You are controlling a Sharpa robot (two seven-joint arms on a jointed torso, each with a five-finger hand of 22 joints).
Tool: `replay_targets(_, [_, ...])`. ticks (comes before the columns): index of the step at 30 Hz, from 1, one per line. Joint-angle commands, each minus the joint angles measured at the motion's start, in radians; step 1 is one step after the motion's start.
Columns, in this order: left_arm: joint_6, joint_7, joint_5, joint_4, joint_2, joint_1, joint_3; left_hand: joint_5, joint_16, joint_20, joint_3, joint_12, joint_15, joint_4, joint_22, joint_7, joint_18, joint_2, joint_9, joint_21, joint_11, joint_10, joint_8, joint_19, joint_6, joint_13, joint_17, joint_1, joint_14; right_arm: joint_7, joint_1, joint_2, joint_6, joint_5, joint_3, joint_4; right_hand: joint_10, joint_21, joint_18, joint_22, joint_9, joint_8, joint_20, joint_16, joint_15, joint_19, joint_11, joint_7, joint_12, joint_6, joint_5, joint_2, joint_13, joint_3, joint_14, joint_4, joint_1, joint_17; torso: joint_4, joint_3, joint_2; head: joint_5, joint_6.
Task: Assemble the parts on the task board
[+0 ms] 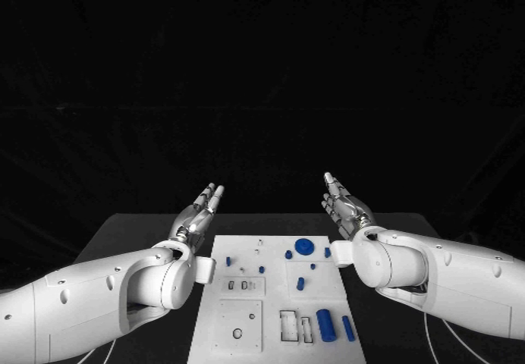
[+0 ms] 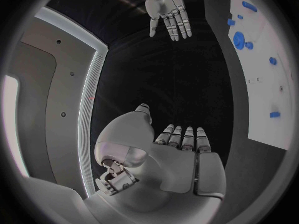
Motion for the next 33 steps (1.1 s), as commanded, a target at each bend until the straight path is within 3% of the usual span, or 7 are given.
replay_targets(1, [0.17,0.0,0.037,0.003,-0.003,0.011,-0.01,0.016,-0.004,0.054,-0.012,-0.006,0.027,0.017,-0.001,-0.018,0.038,0.011,0.002,-0.004,-0.017,0.0,0.007,0.0,0.007,-0.001,-0.002,0.057,-0.001,-0.055,0.01,-0.001,0.153,0.112,-0.008,-0.004,0.0,-0.005,0.027,-0.001,-0.001,-0.004,-0.011,-0.003,-0.122,0.0,0.023,0.022,-0.004,-0.001,-0.008,0.0,-0.001,-0.021,0.0,0.009,0.048,-0.001,-0.0001,-0.0001,0.0,0.0,0.0])
replay_targets(6, [0.207,-0.002,0.044,0.003,-0.006,0.021,-0.024,0.015,-0.004,0.059,-0.013,-0.006,0.029,0.017,-0.001,-0.018,0.043,0.01,0.004,-0.004,-0.014,0.0,0.008,0.0,0.013,-0.001,-0.002,0.06,-0.001,-0.064,0.019,-0.002,0.176,0.131,-0.016,-0.007,0.0,-0.005,0.03,-0.001,-0.001,-0.004,0.016,-0.003,-0.102,0.0,0.04,0.037,-0.004,-0.001,-0.025,-0.004,-0.001,-0.025,0.0,0.009,0.049,-0.001,-0.0001,-0.0001,0.0,0.0,0.0])
replay_targets(10, [0.258,0.036,0.004,-0.022,-0.001,0.021,-0.025,0.017,-0.004,0.063,-0.015,-0.006,0.031,0.016,-0.001,-0.017,0.046,0.008,0.004,-0.004,-0.011,0.0,0.009,0.0,0.017,-0.001,-0.002,0.067,-0.001,-0.09,0.017,-0.025,0.271,0.059,-0.016,-0.033,0.0,-0.005,0.031,-0.001,-0.001,-0.004,0.03,-0.003,-0.083,0.0,0.053,0.048,-0.004,-0.001,-0.04,-0.006,-0.001,-0.028,0.0,0.009,0.049,-0.001,0.0066,0.0037,0.0,0.0,-0.018])
replay_targets(17, [0.284,0.05,-0.021,-0.034,0.004,0.02,-0.026,0.066,-0.004,0.053,-0.016,-0.006,0.014,0.015,-0.001,-0.014,0.055,0.004,0.005,-0.004,0.0,0.0,0.009,0.0,0.025,-0.001,-0.002,0.12,-0.001,-0.104,0.014,-0.025,0.319,0.016,-0.017,-0.049,0.0,-0.005,0.013,-0.001,0.0,-0.003,0.085,-0.003,-0.004,0.0,0.102,0.065,-0.004,0.001,-0.054,-0.013,-0.001,-0.031,0.0,0.009,0.056,-0.001,0.0056,0.0057,-0.005,-0.002,-0.021])
replay_targets(25, [0.309,0.049,-0.026,-0.028,-0.011,0.02,-0.027,0.021,-0.004,0.039,-0.037,-0.006,0.0,0.018,-0.001,-0.016,0.054,0.01,0.005,-0.004,0.034,0.0,0.009,0.0,0.026,-0.001,-0.002,0.11,-0.001,-0.122,0.014,-0.025,0.356,-0.015,-0.017,-0.059,0.0,-0.005,0.016,-0.001,0.0,-0.002,0.113,-0.003,0.018,0.0,0.098,0.067,-0.004,0.003,-0.051,-0.022,-0.001,-0.028,0.0,0.007,0.074,-0.001,0.0033,0.0059,-0.002,-0.008,-0.032])
replay_targets(29, [0.316,0.048,-0.033,-0.031,-0.016,0.02,-0.028,0.021,-0.004,0.04,-0.038,-0.006,0.001,0.017,-0.001,-0.018,0.055,0.011,0.006,-0.004,0.044,0.0,0.01,0.0,0.029,-0.001,-0.002,0.11,-0.001,-0.138,0.015,-0.025,0.376,-0.048,-0.017,-0.064,0.0,-0.005,0.012,-0.001,0.004,0.003,0.158,-0.003,0.07,0.0,0.098,0.082,-0.004,0.015,-0.018,-0.03,-0.001,-0.013,0.0,-0.004,0.121,-0.001,0.0024,0.0046,0.001,-0.009,-0.054])
replay_targets(33, [0.325,0.049,-0.072,-0.033,-0.022,0.02,-0.029,0.025,-0.004,0.043,-0.037,-0.006,0.002,0.016,-0.001,-0.017,0.056,0.011,0.006,-0.004,0.05,0.0,0.011,0.0,0.032,-0.001,-0.002,0.114,-0.001,-0.148,0.024,-0.027,0.385,-0.128,-0.017,-0.064,0.0,0.0,0.001,0.003,0.016,0.021,0.23,-0.003,0.151,0.007,0.136,0.128,-0.004,0.063,0.069,-0.047,-0.001,0.012,0.0,-0.045,0.22,-0.001,0.0003,0.0046,0.013,-0.004,-0.07])
